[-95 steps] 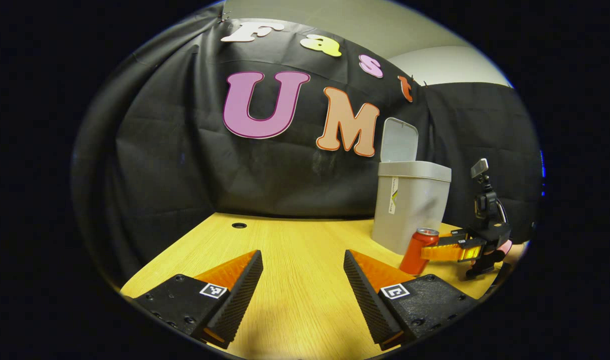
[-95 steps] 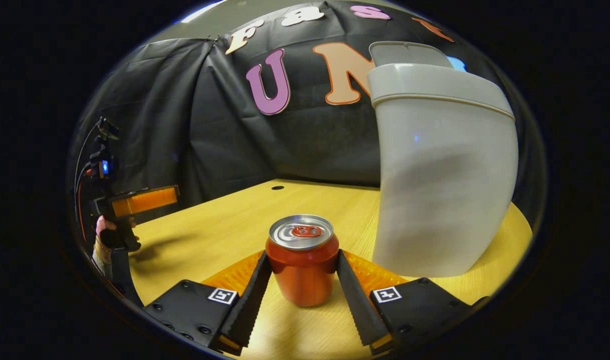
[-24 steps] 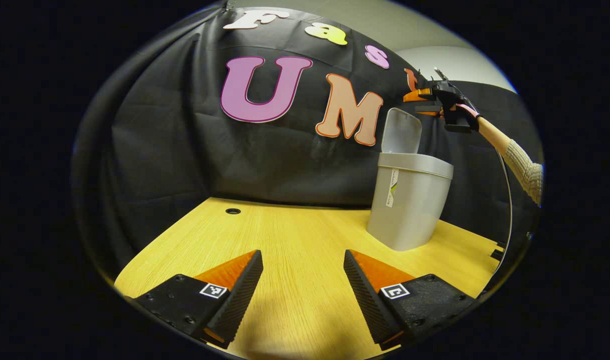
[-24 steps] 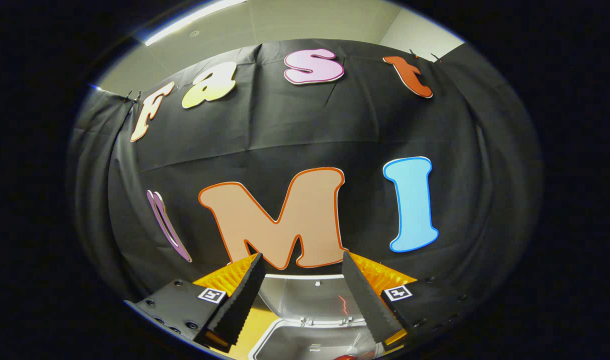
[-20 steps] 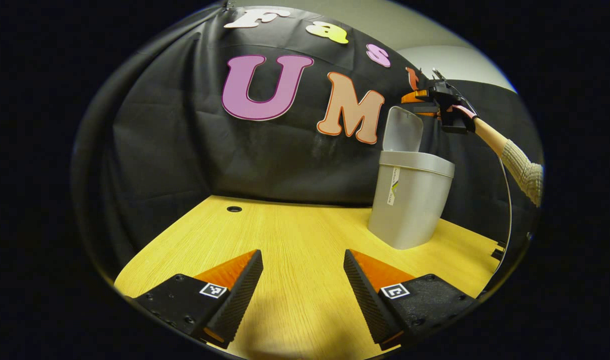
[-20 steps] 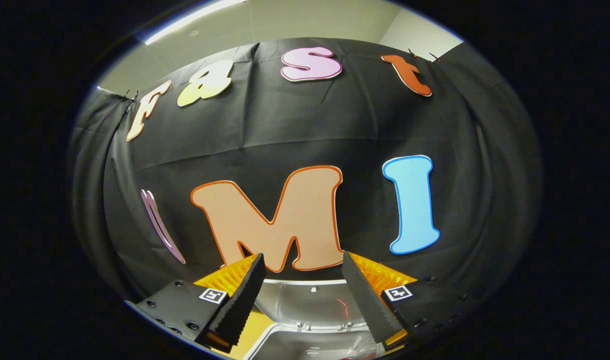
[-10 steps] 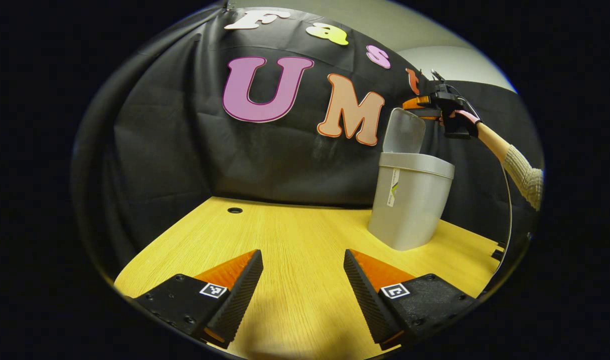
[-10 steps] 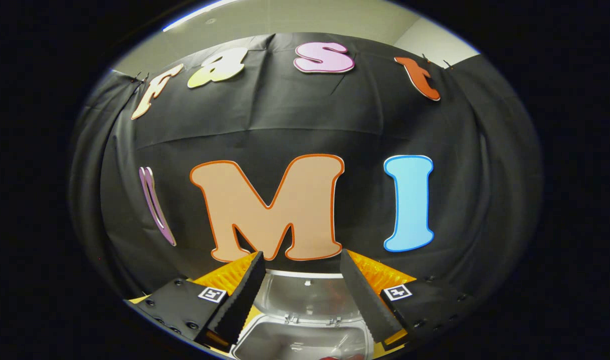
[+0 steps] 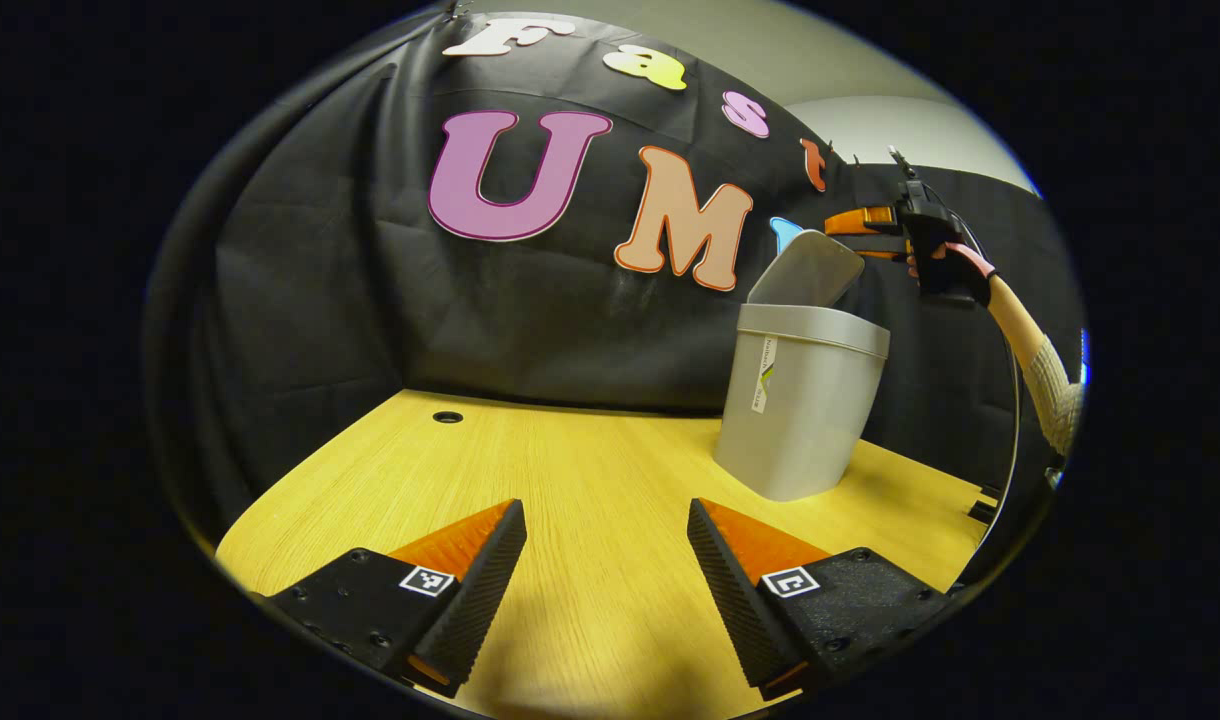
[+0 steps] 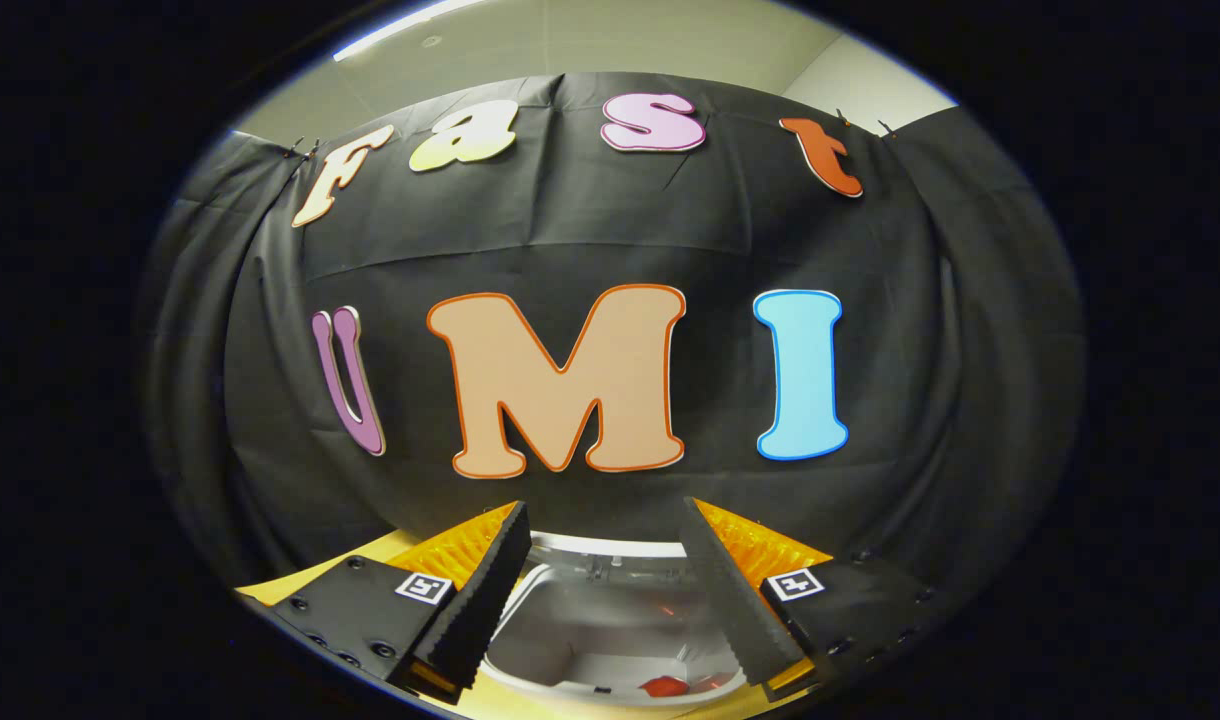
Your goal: Press the lid of the desktop garbage bin to open it, pick up the crumpled paper on the desktop and throw it into the bin, then pick up the pop can on the desktop and drop it into the bin, and finally close the garbage bin lid.
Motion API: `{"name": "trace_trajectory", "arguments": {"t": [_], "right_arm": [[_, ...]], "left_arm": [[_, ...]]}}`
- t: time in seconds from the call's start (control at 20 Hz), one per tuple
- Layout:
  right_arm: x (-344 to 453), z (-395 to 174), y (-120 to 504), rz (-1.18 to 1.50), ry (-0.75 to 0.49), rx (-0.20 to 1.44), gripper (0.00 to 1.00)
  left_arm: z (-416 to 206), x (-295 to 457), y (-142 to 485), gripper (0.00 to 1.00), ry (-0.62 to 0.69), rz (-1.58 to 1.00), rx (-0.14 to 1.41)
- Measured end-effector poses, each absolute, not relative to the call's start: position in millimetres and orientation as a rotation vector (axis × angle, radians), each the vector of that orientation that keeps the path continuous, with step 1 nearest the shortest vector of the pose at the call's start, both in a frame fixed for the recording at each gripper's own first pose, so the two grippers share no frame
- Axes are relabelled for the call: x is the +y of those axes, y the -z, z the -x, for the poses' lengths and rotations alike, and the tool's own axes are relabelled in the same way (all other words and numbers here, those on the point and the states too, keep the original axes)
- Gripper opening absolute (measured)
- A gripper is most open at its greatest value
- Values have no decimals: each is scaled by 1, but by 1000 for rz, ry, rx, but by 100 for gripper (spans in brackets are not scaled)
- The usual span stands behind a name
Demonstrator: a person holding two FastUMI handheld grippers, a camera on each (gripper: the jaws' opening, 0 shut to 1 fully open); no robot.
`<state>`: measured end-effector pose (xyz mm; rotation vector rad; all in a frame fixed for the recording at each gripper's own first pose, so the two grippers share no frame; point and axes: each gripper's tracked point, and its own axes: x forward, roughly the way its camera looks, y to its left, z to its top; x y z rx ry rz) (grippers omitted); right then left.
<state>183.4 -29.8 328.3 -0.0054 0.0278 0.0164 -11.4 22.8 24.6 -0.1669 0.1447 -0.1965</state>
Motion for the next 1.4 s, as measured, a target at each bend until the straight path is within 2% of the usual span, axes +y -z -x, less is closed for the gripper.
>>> {"name": "trace_trajectory", "arguments": {"t": [0.55, 1.2, 1.4], "right_arm": [[-29, -139, -264, -32, -34, 83, 99], [-29, -139, -207, 4, -8, 118, 98], [-30, -138, -209, 26, -15, 66, 98]], "left_arm": [[17, 9, -24, 95, 220, 171, 155], [16, 4, -13, 95, 219, 194, 183], [16, 3, -10, 95, 219, 199, 190]]}}
